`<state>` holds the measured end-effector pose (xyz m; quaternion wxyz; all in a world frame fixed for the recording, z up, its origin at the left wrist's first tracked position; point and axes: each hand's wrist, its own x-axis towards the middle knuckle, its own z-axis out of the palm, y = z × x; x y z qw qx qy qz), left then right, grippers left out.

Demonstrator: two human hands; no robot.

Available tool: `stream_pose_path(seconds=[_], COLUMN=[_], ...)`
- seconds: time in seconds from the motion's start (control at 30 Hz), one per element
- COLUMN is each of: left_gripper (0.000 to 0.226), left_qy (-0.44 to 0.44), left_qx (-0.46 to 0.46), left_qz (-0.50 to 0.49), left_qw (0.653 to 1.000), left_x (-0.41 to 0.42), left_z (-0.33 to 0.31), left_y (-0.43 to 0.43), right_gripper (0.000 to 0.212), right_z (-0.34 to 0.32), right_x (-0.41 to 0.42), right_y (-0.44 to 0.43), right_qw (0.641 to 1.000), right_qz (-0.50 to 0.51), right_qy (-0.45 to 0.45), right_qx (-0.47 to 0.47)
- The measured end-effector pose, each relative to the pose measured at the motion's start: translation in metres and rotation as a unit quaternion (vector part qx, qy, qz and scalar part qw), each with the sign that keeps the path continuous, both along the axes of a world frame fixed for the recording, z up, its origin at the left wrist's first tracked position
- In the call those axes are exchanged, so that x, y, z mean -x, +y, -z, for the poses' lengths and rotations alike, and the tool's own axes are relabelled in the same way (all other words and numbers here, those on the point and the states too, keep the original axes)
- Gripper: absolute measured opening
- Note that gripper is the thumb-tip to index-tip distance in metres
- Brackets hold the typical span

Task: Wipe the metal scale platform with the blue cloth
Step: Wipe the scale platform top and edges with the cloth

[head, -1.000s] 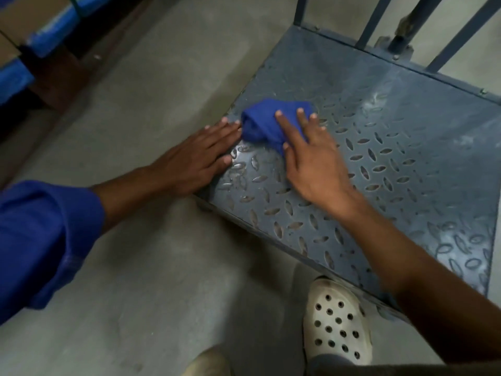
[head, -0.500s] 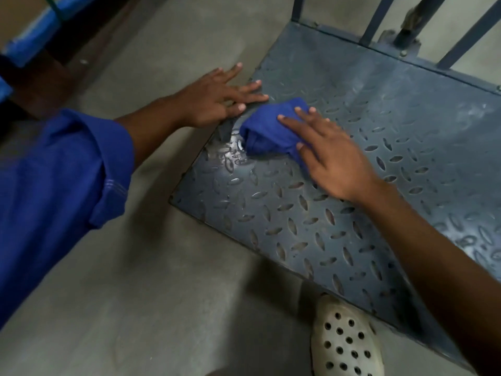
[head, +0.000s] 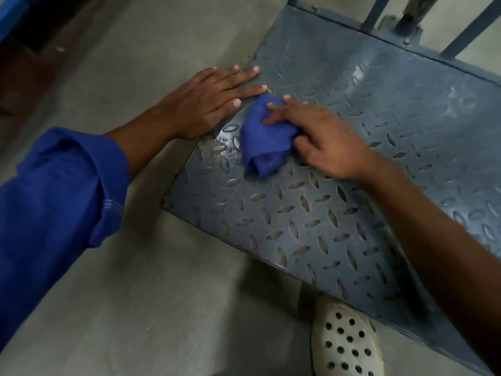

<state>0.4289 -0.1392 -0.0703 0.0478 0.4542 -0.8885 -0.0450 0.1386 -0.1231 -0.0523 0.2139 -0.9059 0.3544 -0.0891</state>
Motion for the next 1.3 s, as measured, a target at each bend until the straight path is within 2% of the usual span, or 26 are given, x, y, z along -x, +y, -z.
stream_pose_path(seconds=[0.1, 0.23, 0.3, 0.43, 0.5, 0.67, 0.73, 0.9, 1.0, 1.07, 1.2, 1.3], left_gripper=[0.055, 0.056, 0.056, 0.059, 0.058, 0.061, 0.062, 0.069, 0.074, 0.074, 0.072, 0.074], left_qy=[-0.003, -0.018, -0.033, -0.039, -0.030, -0.038, -0.034, -0.022, 0.014, 0.017, 0.016, 0.021], left_qx=[0.001, 0.008, 0.014, 0.013, 0.000, -0.009, -0.015, -0.019, -0.039, -0.028, -0.003, -0.009], left_qz=[0.005, -0.004, -0.011, -0.039, -0.056, -0.084, -0.096, -0.127, -0.152, -0.163, -0.165, -0.172], left_qw=[1.000, 1.000, 0.999, 0.998, 0.998, 0.996, 0.995, 0.992, 0.988, 0.986, 0.986, 0.985], left_x=[-0.001, 0.002, 0.004, 0.001, -0.003, -0.001, 0.000, 0.010, 0.028, 0.038, 0.045, 0.044], left_z=[-0.001, -0.008, -0.011, -0.006, -0.007, -0.013, -0.012, -0.010, -0.008, -0.005, 0.001, 0.001], left_y=[0.002, 0.005, 0.009, 0.024, 0.032, 0.049, 0.058, 0.091, 0.118, 0.133, 0.143, 0.144], right_gripper=[0.069, 0.067, 0.067, 0.070, 0.075, 0.071, 0.069, 0.070, 0.076, 0.077, 0.072, 0.072], right_z=[-0.006, 0.005, 0.006, 0.000, -0.003, 0.006, 0.011, 0.012, 0.006, 0.005, 0.010, 0.013], right_x=[-0.014, -0.072, -0.078, -0.055, -0.050, -0.043, -0.019, 0.050, 0.048, 0.028, -0.008, 0.012], right_y=[0.012, 0.096, 0.106, 0.051, 0.040, 0.121, 0.140, 0.099, 0.074, 0.087, 0.168, 0.181], right_qw=[0.999, 0.977, 0.968, 0.995, 0.998, 0.990, 0.992, 0.989, 0.978, 0.984, 0.996, 0.997], right_qz=[-0.011, -0.207, -0.252, -0.100, -0.057, -0.138, -0.117, 0.124, 0.200, 0.167, -0.015, -0.027], right_qy=[0.023, 0.017, 0.007, -0.010, -0.018, -0.023, -0.031, -0.029, 0.003, 0.015, 0.000, -0.013], right_qx=[0.026, 0.040, 0.015, 0.019, 0.021, 0.031, 0.034, 0.074, 0.065, 0.067, 0.091, 0.070])
